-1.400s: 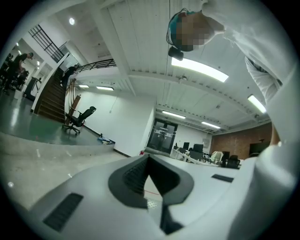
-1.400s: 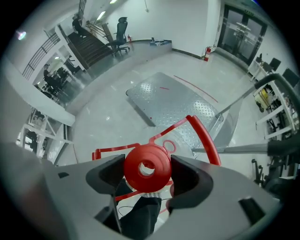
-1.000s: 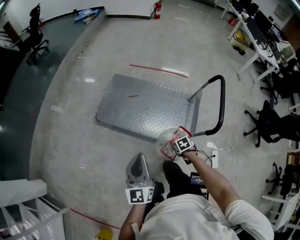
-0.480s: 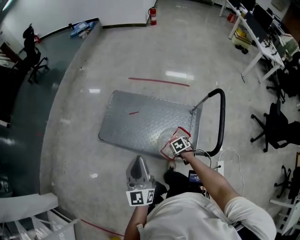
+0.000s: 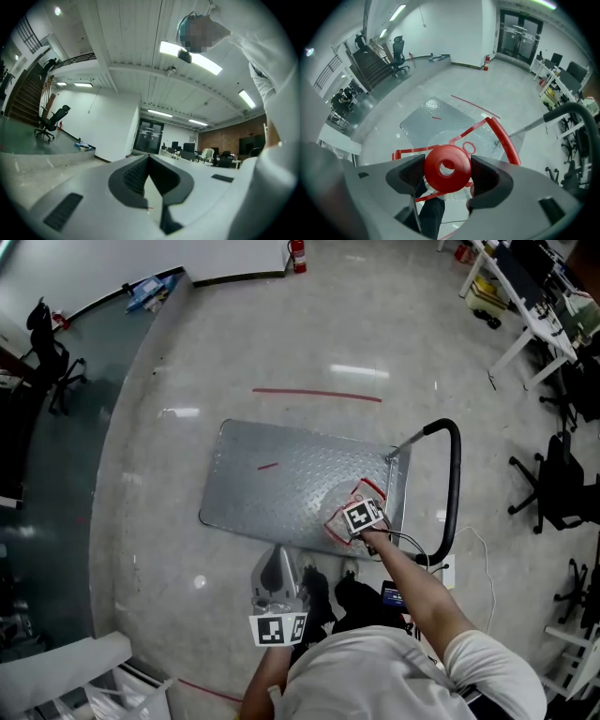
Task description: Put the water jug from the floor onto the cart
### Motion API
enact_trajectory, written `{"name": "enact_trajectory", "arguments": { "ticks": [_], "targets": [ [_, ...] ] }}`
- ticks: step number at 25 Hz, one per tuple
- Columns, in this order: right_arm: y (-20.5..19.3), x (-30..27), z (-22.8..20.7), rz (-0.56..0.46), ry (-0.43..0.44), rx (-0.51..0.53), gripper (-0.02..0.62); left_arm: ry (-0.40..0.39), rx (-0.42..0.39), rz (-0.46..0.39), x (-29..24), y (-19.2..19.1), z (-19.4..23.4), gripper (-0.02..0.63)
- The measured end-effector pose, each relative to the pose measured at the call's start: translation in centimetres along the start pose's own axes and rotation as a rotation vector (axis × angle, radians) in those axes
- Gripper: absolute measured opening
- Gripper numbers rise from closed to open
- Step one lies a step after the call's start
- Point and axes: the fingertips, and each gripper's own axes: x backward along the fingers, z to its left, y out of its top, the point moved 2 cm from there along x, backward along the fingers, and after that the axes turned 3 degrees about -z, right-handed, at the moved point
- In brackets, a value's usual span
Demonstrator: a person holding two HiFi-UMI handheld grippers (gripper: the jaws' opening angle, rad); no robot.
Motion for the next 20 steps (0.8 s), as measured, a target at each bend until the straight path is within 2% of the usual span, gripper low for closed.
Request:
{"name": "enact_trajectory", "arguments": {
  "ticks": [5, 9, 20],
  "targets": [
    [0.4, -2.0, -1.6, 0.016, -0.009, -0.05, 0.301, -0.02, 0.017, 0.034, -2.8, -1.1, 1.0, 0.003],
    [0.5, -3.7, -2.1, 0.028, -0.009, -0.073, 0.301, -0.05, -0.003, 0.046, -5.0, -1.7, 1.6, 0.003],
    [1.0, -5.7, -3.0, 0.026, -0.007, -0.111, 0.301, -0.035, -0.003, 0.064, -6.3, -2.0, 3.7, 0.003]
  ]
}}
